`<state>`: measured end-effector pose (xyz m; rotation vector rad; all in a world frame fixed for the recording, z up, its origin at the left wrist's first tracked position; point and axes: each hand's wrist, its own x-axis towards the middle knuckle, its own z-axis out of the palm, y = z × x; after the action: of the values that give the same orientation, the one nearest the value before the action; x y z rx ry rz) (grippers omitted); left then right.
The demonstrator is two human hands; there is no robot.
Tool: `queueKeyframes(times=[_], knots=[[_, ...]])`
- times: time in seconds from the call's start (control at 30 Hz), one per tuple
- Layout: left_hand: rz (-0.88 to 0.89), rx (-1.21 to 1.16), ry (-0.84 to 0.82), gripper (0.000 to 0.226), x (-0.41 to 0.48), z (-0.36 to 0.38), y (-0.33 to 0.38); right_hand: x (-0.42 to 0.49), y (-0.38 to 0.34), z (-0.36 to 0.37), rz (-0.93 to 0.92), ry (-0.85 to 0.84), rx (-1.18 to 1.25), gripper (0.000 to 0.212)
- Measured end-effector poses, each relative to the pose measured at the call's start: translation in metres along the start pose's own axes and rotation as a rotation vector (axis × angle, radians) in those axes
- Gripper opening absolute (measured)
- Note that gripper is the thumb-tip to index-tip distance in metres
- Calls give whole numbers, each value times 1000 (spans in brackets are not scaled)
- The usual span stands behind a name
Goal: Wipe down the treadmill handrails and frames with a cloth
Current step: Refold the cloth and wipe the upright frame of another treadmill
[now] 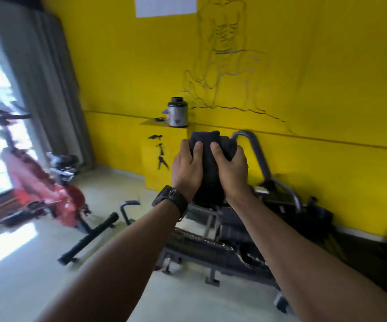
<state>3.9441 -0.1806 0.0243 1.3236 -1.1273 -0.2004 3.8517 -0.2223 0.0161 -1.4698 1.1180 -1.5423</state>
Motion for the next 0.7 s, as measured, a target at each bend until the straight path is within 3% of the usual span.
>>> queueKeyframes(times=[0.17, 0.4, 0.6, 0.7], knots=[[-26, 204, 252, 25, 58, -57, -45, 29, 7, 110, -14, -268, 79, 52], [-107, 455, 536, 21, 114, -135, -104, 43, 16, 256, -41, -628, 238, 49], [-204, 609, 785, 23, 130, -216, -126, 12, 0, 364, 24, -988, 431, 67], [-263, 710, 873, 24, 126, -260, -138, -19, -7, 410, 55, -1128, 501, 42]])
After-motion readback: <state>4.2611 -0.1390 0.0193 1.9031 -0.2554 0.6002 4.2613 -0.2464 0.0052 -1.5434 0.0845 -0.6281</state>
